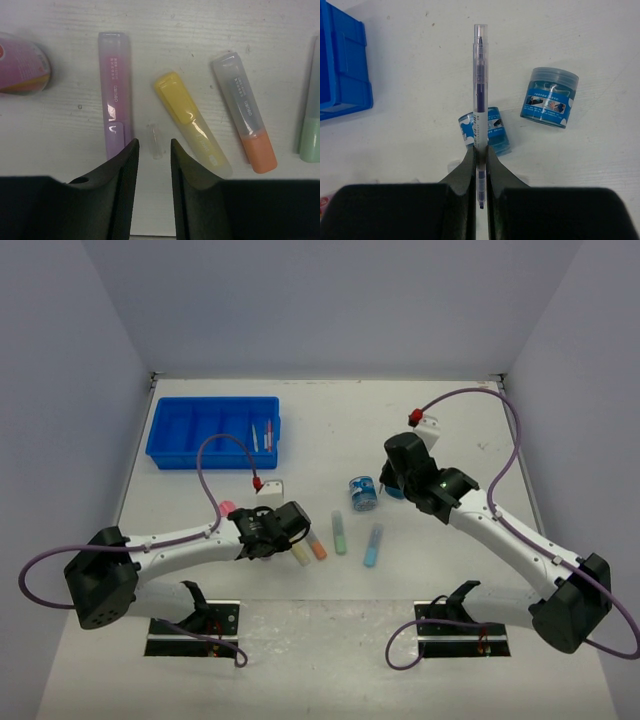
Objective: Sort the stationery into containers
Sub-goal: Close the pen cap on the pen.
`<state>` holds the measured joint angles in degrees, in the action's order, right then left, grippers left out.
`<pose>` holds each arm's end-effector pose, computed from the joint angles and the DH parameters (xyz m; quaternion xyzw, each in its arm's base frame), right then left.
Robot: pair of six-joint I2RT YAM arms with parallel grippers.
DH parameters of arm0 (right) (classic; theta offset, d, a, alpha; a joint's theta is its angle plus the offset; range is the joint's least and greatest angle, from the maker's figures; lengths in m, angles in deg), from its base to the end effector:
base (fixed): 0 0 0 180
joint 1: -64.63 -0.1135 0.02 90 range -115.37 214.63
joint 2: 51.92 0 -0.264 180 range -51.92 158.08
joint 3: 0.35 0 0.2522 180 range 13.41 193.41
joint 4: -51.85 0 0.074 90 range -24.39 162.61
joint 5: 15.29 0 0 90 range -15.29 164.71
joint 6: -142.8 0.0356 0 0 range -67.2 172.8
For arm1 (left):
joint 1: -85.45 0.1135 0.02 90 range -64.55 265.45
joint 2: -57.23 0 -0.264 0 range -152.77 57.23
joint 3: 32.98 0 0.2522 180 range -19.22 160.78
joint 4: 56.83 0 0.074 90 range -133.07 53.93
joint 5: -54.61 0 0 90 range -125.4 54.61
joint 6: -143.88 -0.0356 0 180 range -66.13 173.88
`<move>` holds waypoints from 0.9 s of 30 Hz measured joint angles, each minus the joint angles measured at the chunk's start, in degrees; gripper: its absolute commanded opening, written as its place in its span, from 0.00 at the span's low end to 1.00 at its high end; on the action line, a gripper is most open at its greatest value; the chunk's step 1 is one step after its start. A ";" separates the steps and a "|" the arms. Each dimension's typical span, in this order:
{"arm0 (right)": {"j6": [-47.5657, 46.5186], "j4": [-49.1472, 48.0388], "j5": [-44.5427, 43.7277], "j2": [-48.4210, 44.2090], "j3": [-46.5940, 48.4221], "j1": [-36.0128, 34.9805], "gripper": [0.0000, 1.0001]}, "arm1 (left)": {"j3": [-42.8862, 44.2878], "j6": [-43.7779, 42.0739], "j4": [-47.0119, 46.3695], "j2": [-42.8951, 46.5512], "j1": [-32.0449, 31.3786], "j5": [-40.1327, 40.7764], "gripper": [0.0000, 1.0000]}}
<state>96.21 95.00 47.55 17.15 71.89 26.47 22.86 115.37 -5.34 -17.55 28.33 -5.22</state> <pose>0.2133 0.1469 0.3061 0.1395 0.8754 0.1073 0.4502 0.1368 -0.1787 0.1877 -0.0805 0.9491 -0.0102 0.3043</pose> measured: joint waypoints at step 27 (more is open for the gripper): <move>-3.44 -1.77 2.80 -0.13 -1.50 0.10 0.00 | 0.84 -17.31 -2.31 1.49 0.17 -4.54 0.33</move>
<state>92.77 93.23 50.35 17.02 70.39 26.57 23.69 98.06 -7.65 -16.06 28.50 -9.76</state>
